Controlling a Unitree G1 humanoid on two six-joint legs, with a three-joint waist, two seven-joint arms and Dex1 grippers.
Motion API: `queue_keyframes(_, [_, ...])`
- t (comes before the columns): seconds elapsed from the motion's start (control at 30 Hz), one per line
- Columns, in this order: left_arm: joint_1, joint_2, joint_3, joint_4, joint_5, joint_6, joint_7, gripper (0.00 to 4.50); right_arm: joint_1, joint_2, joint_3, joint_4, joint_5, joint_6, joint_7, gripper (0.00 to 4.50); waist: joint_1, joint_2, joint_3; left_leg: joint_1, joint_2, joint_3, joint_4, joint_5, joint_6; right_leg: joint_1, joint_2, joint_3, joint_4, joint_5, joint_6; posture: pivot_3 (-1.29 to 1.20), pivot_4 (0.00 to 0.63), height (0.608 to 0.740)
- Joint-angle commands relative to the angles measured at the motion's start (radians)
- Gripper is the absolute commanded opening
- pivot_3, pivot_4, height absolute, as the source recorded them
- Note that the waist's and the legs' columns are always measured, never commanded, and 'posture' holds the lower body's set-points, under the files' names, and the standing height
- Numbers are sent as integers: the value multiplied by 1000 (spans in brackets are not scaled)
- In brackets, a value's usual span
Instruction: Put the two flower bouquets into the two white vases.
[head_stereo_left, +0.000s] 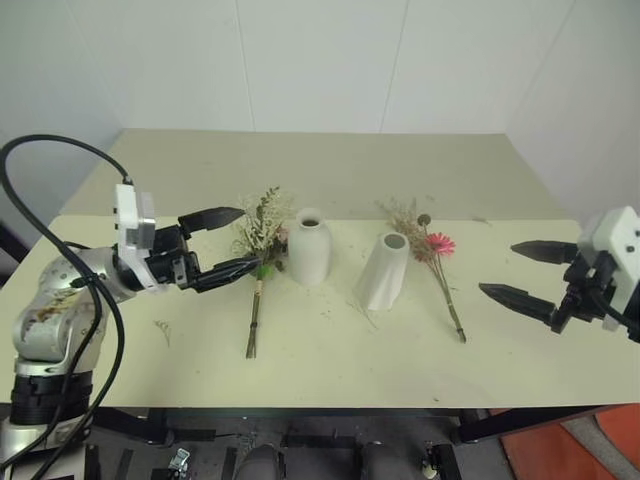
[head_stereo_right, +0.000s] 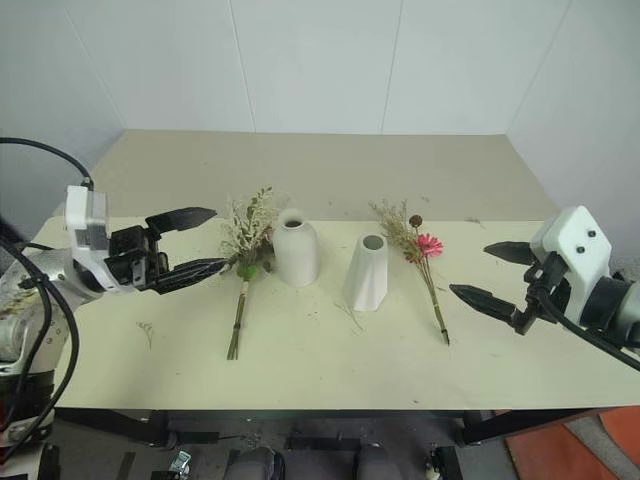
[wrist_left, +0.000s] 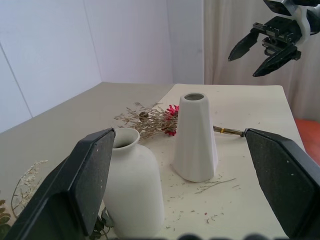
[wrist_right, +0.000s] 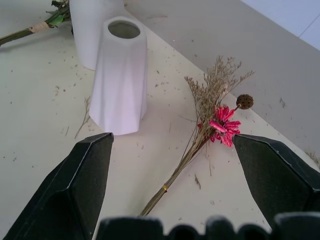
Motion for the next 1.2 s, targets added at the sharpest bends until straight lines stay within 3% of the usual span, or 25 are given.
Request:
queue_keyframes(0.03, [-37, 9, 1, 2, 14, -29, -9, 4500, -15, 16, -54, -24, 5, -26, -25, 4455, -1, 0, 0, 0, 0, 0, 0, 0, 0, 0, 0, 0, 0, 0, 0, 0, 150, 740])
queue_keyframes(0.27, [-57, 44, 7, 20, -2, 2, -46, 4500, -24, 27, -38, -23, 1, -28, -37, 4455, -7, 0, 0, 0, 0, 0, 0, 0, 0, 0, 0, 0, 0, 0, 0, 0, 150, 740])
queue_keyframes(0.47, [-52, 92, 3, 9, 50, 39, 15, 4500, -55, 44, -10, -24, 19, -16, -58, 4455, -7, 0, 0, 0, 0, 0, 0, 0, 0, 0, 0, 0, 0, 0, 0, 0, 150, 740])
queue_keyframes(0.63, [-95, 174, -53, -27, 78, 263, 136, 4500, -153, 5, 57, 10, 29, -35, -20, 4455, -8, 0, 0, 1, 0, 0, 0, 0, 0, 0, 0, 0, 0, 0, 0, 0, 150, 740])
queue_keyframes(0.87, [-283, 211, -310, -31, 204, 655, 301, 4500, -329, -25, 184, 87, 1, -103, 38, 4455, -4, 0, 0, 0, 0, 0, 0, 0, 0, -1, 0, 0, 0, 0, 0, 0, 150, 740])
queue_keyframes(1.2, [-413, 47, -498, 41, 310, 958, 493, 4500, -416, -11, 233, 97, -3, -144, 69, 4455, -5, -1, 0, -3, 0, -1, 0, 0, 0, -3, 0, 0, 1, 0, 0, 0, 150, 740])
